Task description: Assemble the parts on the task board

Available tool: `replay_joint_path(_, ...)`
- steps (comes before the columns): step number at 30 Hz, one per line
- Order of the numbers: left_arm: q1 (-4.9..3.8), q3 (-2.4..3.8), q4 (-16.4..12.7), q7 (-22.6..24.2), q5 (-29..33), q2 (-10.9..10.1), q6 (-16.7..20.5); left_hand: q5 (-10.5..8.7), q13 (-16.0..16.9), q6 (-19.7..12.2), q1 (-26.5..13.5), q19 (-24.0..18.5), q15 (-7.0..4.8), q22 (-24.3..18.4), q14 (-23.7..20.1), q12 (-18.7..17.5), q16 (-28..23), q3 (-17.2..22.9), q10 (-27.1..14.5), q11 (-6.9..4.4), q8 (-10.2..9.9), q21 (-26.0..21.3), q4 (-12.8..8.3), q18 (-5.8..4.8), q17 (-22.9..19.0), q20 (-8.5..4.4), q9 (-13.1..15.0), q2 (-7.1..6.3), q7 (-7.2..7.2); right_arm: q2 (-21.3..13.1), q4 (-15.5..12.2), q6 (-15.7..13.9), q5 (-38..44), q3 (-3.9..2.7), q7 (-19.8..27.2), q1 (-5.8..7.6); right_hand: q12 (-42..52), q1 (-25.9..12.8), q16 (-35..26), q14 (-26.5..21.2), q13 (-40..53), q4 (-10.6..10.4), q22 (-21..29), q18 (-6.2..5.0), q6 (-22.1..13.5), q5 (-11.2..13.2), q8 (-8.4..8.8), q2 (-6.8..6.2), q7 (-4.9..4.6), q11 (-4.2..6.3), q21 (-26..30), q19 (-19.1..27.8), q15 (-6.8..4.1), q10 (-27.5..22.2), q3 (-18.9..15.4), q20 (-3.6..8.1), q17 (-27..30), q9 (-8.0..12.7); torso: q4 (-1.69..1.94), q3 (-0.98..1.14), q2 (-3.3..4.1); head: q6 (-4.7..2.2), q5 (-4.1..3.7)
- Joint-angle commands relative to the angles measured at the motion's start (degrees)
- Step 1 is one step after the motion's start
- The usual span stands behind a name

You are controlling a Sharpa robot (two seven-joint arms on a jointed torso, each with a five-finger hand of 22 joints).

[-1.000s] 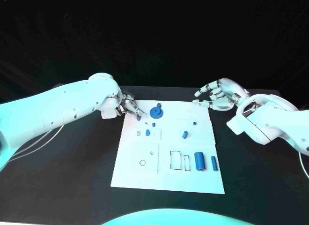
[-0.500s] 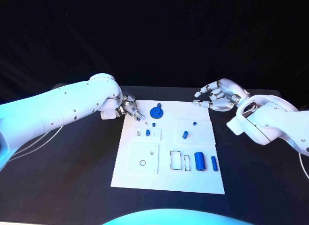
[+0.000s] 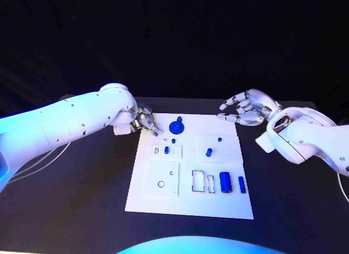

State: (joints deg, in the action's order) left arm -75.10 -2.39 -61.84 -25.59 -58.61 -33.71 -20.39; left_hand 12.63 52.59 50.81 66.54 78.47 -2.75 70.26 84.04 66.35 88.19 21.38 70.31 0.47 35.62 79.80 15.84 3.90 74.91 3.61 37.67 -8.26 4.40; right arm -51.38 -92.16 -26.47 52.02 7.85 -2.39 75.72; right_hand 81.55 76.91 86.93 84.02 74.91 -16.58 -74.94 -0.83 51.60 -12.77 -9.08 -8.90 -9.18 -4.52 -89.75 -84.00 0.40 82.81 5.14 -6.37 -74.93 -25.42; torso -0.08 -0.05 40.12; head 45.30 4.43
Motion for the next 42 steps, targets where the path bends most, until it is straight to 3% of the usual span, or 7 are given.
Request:
replay_joint_path(1,0.0,0.03,0.0,0.5,1.6,0.0,-1.4,0.1,-0.1,-0.2,-0.2,-0.2,-0.21,-0.1,4.8,0.0,-0.3,-0.9,-0.5,-0.09,0.5,-0.2,0.3,0.52,11.9,-0.19,0.2,-0.93,0.1,0.0,0.0,0.2,0.2,0.0,0.2,-0.04,-0.2,0.0,-0.2,4.3,7.8,0.0,-15.0,0.77,-0.2,-0.4,-0.21,0.61,0.12,0.2,0.0,-5.9,-0.3,-0.1,0.2,0.19,-7.9,0.1,-0.02,0.02,-0.02,-0.03,-0.03)
replay_joint_path(11,0.0,0.02,0.2,0.1,1.9,0.0,-2.3,0.09,-0.1,-0.2,-0.5,-0.3,-0.19,-0.2,4.8,0.0,-0.3,-1.3,-0.5,-0.06,0.6,-0.3,0.6,0.53,11.9,-0.17,0.2,-0.99,0.11,0.0,0.0,0.2,0.3,0.0,-0.2,-0.04,-0.3,0.0,-0.3,4.2,7.7,0.0,-14.9,0.74,-0.2,-0.4,-0.26,0.62,0.13,0.21,0.1,-5.8,-0.31,-0.2,0.2,0.22,-7.7,0.1,-0.03,0.01,-0.01,-0.05,0.01)
replay_joint_path(15,0.0,0.02,0.3,-0.1,1.9,0.0,-2.2,0.26,0.0,-0.2,-0.4,-0.2,-0.21,-0.1,4.8,0.1,-0.2,-1.3,-0.5,-0.13,0.9,-0.3,0.6,0.53,11.9,-0.16,0.4,-0.39,0.0,0.0,0.0,0.2,0.3,0.0,-0.2,-0.04,-0.3,0.0,-0.3,4.2,7.7,0.0,-14.9,0.74,-0.2,-0.4,-0.26,0.62,0.13,0.21,0.1,-5.8,-0.31,-0.2,0.2,0.22,-7.7,0.1,-0.05,-0.01,-0.01,-0.08,-0.02)
replay_joint_path(20,0.0,0.02,0.3,-0.3,1.8,0.0,-1.6,0.37,0.1,-0.5,1.4,-0.2,-0.43,0.1,4.8,0.2,-0.2,-0.4,-0.4,-0.41,1.4,-0.2,0.1,0.51,12.0,-0.33,0.6,1.85,-0.3,0.0,0.0,0.2,0.4,0.0,-0.3,-0.04,-0.3,0.0,-0.3,4.2,7.7,0.0,-14.9,0.74,-0.2,-0.4,-0.26,0.62,0.13,0.21,0.1,-5.8,-0.31,-0.2,0.2,0.22,-7.7,0.1,-0.02,0.0,-0.03,-0.06,-0.08)
replay_joint_path(25,0.0,0.02,0.4,-0.3,1.8,0.0,-1.0,0.36,0.1,-0.7,2.1,-0.1,-0.51,0.2,4.9,0.3,-0.1,0.4,-0.3,-0.46,1.6,-0.2,0.2,0.49,12.1,-0.41,0.7,3.03,-0.34,0.0,0.1,0.2,0.4,0.0,-0.3,-0.05,-0.2,0.0,-0.3,4.3,7.8,0.0,-15.0,0.77,-0.2,-0.4,-0.28,0.6,0.13,0.22,0.0,-5.9,-0.32,-0.1,0.2,0.22,-7.8,0.1,-0.04,-0.01,-0.03,-0.05,-0.04)
replay_joint_path(42,0.0,0.02,0.5,-0.9,2.2,0.0,-2.0,0.17,0.1,-0.8,-1.2,0.0,-0.34,0.2,4.9,0.4,-0.1,-1.7,-0.3,-0.23,2.0,-0.2,0.9,0.47,12.1,-0.31,0.8,2.26,-0.08,0.0,0.1,0.3,0.4,0.0,-0.3,-0.08,-0.2,0.0,-0.3,4.3,7.8,0.0,-15.0,0.77,-0.2,-0.4,-0.28,0.6,0.13,0.22,0.0,-5.9,-0.32,-0.1,0.2,0.22,-7.8,0.1,-0.02,0.02,-0.02,-0.1,-0.09)
